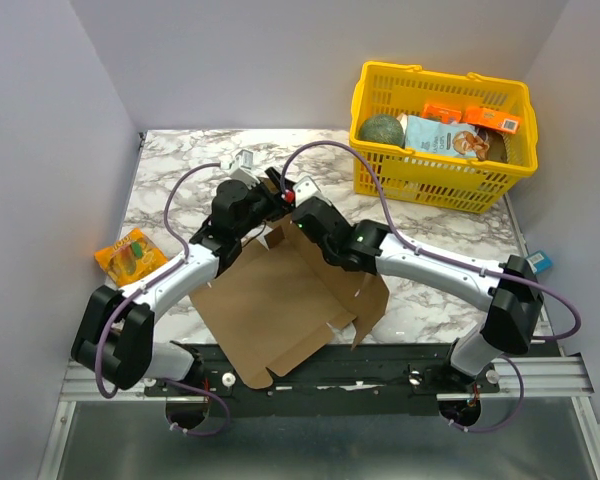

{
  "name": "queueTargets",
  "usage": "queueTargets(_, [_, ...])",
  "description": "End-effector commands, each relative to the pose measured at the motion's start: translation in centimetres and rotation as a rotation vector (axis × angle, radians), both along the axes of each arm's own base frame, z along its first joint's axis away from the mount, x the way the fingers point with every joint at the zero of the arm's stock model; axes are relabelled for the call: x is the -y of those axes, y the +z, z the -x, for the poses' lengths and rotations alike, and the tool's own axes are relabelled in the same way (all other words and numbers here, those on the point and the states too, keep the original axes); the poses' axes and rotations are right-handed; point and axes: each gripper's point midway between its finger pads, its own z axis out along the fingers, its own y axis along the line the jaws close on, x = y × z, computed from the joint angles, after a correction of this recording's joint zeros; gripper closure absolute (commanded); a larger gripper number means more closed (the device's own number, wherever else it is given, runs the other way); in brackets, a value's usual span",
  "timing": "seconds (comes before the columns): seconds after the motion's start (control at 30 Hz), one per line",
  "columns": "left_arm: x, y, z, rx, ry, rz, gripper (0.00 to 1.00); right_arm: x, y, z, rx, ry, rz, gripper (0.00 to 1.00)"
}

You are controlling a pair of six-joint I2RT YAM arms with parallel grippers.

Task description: Fold the paper box

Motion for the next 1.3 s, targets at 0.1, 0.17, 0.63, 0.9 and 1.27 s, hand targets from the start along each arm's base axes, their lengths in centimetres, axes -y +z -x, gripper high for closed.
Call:
queueTargets(0.1, [1.2, -1.0, -0.5, -0.03, -0.055, -0.051, 0.17, -1.6, -1.2, 0.9, -0.009, 0.007, -0.029, 0.92])
queueTargets(0.17, [1.4, -1.4, -0.5, -0.037, -0.065, -0.06, 0.22, -1.6, -1.2, 0.9, 0.0, 0.004, -0.016, 0.92])
queueTargets(0.63, [1.9, -2.6, -0.5, -0.068, -0.08, -0.007, 0.79, -1.4, -0.1, 2.3, 0.014, 0.013, -0.051, 0.34])
queueTargets(0.9, [0.8, -3.1, -0.7, -0.024, -0.066, 0.004, 0.98, -2.0, 1.3, 6.7, -0.154, 0.062, -0.272, 0.18])
queueTargets(1.27, [-4.1, -3.5, -0.2, 0.114, 0.185, 0.071, 1.0, -5.5, 7.4, 12.4, -0.416, 0.062, -0.866, 0.17])
